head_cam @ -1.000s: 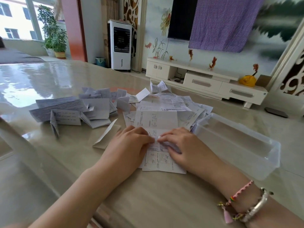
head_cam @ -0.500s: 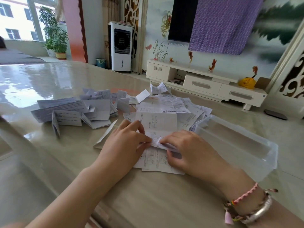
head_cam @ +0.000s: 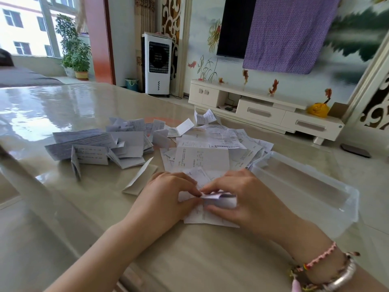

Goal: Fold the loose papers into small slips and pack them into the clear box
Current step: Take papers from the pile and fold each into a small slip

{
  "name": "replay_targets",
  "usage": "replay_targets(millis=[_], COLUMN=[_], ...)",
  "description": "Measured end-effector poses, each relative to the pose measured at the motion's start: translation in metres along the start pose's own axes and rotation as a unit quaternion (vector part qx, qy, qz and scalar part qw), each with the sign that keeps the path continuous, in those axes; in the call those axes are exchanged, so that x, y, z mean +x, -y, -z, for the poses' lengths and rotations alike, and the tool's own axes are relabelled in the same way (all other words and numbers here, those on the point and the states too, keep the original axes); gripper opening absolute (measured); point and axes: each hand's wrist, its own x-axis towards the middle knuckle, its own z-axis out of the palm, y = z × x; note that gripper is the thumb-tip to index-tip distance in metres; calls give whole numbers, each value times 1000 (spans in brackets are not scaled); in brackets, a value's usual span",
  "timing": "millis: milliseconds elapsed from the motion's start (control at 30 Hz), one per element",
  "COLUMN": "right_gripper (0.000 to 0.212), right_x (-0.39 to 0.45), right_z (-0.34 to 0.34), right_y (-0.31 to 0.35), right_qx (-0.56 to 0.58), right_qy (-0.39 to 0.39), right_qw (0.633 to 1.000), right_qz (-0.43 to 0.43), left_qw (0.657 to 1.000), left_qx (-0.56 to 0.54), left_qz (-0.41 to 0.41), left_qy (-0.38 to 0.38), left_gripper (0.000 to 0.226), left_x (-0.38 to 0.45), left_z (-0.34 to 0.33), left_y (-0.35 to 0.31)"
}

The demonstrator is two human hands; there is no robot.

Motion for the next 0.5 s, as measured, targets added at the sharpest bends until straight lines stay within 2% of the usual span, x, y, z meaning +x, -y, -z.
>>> replay_targets(millis=[67,167,267,333,433,500], right_gripper=[30,27,19,21,37,51], right_x=[-2,-2,4,10,15,18], right_z=[-1,-2,-8,-15,-25,-29], right_y=[-4,-10,-10,-9,-11,-12], right_qx=[82,170,234,221,137,77], right_qy=[0,-44,-69,-71,-63,-34], right_qw=[995,978,955,954,969,977], right_qz=[-52,-116,-168,-187,-198,-196], left_qw=[999,995,988,988,992,991], left_qx=[-31,-89,-128,-122,-48,-27], left_qz=[15,47,68,88,119,133], left_qy=[-7,12,45,33,-4,-18], left_gripper=[5,23,24,21,20,32], left_x=[2,3,5,9,10,7], left_z=[-1,2,4,2,-4,-7], left_y=[0,-1,-4,-5,-3,-2])
